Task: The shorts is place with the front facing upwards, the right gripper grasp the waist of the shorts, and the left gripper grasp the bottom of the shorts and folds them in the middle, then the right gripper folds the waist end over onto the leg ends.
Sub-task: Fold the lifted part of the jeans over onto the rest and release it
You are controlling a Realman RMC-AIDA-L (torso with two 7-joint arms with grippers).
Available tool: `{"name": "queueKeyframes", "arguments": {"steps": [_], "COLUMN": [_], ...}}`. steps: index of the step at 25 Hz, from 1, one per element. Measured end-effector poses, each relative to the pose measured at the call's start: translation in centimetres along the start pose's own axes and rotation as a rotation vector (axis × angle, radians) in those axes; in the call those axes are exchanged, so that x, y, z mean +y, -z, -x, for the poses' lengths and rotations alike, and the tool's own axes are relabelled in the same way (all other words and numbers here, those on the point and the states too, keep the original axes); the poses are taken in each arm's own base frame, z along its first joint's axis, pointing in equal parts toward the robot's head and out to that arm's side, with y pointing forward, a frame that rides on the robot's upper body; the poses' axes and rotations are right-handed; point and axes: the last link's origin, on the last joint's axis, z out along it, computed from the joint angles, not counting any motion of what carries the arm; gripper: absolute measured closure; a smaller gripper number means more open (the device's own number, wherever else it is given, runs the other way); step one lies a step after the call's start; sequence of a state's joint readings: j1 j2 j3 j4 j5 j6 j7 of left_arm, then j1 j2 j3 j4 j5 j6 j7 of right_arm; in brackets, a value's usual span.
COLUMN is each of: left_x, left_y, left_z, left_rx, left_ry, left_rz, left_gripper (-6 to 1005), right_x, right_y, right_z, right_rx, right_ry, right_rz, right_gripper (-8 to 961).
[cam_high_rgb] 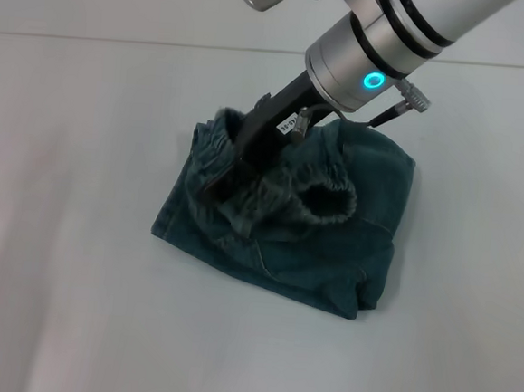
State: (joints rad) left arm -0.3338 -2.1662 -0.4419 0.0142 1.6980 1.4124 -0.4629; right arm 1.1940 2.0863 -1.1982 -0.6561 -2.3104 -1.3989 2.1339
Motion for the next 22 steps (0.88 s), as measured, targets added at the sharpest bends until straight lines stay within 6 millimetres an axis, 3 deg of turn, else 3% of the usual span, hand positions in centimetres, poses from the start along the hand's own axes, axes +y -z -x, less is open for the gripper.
{"name": "queueKeyframes", "arguments": {"steps": [7, 16, 22], "left_x": [0.0, -0.2, -0.3], "left_y": [-0.1, 0.1, 0.1], "left_z": [0.0, 0.1, 0.2], "left_rx": [-0.004, -0.010, -0.019], "left_ry": [0.001, -0.003, -0.003], "left_rz": [0.000, -0.006, -0.011], "left_gripper": [991, 990, 991], "right_x": [0.7, 1.7, 1.3], "right_y": [0.1, 2.4, 4.2], "right_z": [0.9, 1.6, 0.1], "right_rx": [0.085, -0.001, 0.021], "right_ry": [0.055, 0.062, 0.036], "right_rz": [0.007, 0.082, 0.071], "right_gripper": [57, 30, 31]}}
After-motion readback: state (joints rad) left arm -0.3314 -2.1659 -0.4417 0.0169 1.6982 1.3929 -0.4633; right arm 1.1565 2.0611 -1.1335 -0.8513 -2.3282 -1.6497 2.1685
